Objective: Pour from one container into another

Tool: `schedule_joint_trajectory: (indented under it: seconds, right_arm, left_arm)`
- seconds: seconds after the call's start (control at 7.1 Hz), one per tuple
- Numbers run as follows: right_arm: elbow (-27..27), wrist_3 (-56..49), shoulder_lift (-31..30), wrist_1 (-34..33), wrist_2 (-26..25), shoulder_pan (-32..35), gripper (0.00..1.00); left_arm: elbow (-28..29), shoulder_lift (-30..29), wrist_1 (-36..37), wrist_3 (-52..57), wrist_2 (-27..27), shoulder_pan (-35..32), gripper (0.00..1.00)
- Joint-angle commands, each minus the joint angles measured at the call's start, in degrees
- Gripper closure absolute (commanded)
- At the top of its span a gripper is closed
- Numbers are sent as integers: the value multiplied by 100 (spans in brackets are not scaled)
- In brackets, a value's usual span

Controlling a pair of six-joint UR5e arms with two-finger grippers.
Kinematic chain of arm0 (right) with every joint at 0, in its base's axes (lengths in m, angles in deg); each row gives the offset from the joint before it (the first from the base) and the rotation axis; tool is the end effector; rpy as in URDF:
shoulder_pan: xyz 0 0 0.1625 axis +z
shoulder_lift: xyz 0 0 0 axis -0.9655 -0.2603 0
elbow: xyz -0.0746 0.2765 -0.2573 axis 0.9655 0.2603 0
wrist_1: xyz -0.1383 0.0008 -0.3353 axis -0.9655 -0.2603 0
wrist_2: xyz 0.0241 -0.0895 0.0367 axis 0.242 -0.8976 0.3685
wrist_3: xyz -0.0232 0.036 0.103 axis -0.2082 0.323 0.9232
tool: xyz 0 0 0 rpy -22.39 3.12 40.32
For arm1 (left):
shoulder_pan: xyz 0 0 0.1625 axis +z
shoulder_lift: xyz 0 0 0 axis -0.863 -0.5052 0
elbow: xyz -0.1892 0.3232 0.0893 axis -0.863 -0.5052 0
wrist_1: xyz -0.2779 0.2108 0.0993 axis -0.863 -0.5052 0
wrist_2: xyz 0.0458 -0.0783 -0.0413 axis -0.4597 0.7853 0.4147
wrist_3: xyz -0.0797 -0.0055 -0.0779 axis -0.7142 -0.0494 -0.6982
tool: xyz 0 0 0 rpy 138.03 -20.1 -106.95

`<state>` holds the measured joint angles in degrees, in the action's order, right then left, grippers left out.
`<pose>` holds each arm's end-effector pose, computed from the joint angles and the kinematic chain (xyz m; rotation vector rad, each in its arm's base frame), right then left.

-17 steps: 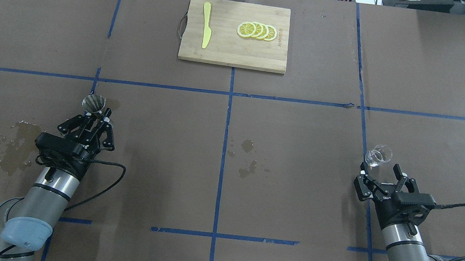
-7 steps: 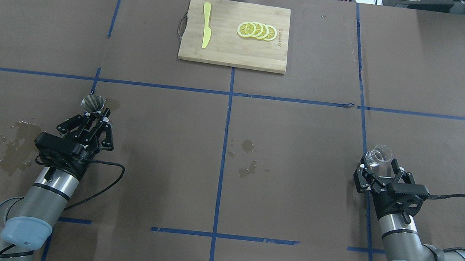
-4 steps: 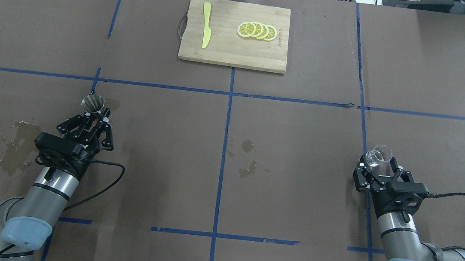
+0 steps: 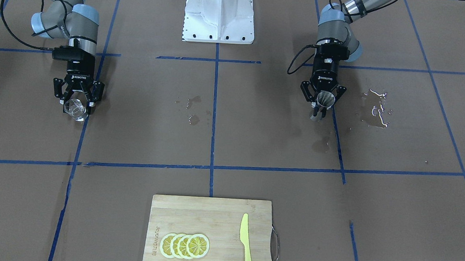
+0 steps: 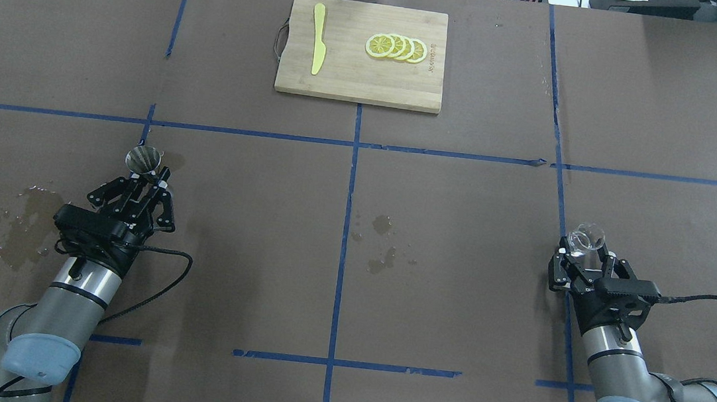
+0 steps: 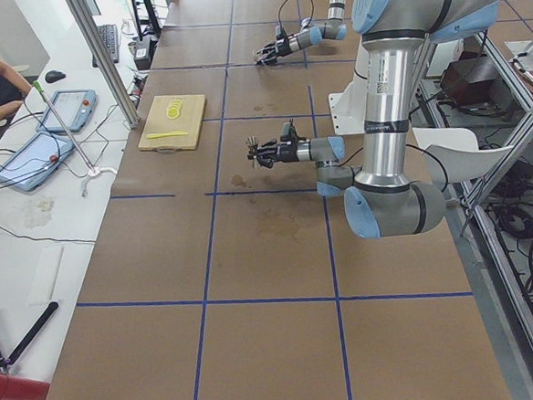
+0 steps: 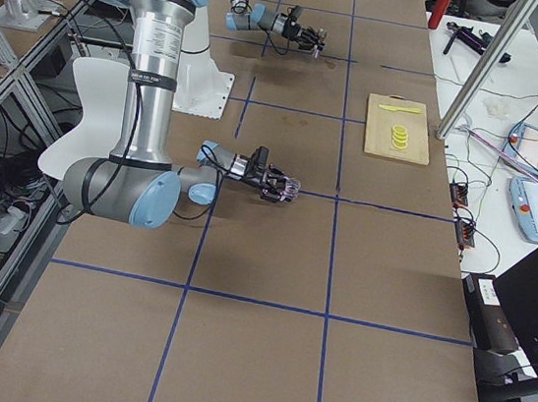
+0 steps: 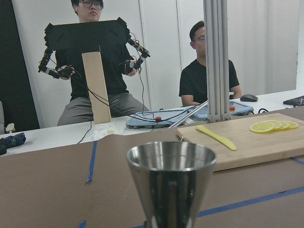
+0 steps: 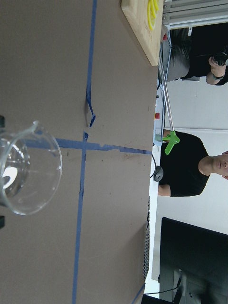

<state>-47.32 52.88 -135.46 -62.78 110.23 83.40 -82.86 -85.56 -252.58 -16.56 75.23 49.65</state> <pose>-0.3760 -0.2916 0.5275 1.1489 -0.5893 0.4249 0.4032 -0.3091 0.4146 1.3812 0.6954 -0.3236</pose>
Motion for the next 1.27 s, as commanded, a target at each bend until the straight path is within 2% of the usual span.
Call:
schedule_joint_trajectory:
  seconds: [0.0, 0.28, 0.56, 0.85, 1.13]
  right_arm:
    - [0, -71, 0, 0, 3, 39, 61]
    - [-26, -282, 0, 26, 90, 144, 86]
    - [-70, -545, 279, 70, 91, 215, 98]
    - [-88, -1438, 684, 394, 91, 224, 100]
    - [-184, -2317, 1236, 431, 205, 276, 100]
  left_arm:
    - [0, 0, -2, 2, -7, -1, 100]
    - [0, -9, 7, 2, 2, 8, 100]
    - [0, -17, 7, 2, 2, 25, 100]
    - [0, -78, -2, 11, 37, 43, 100]
    - [0, -596, -2, 46, 772, 43, 100]
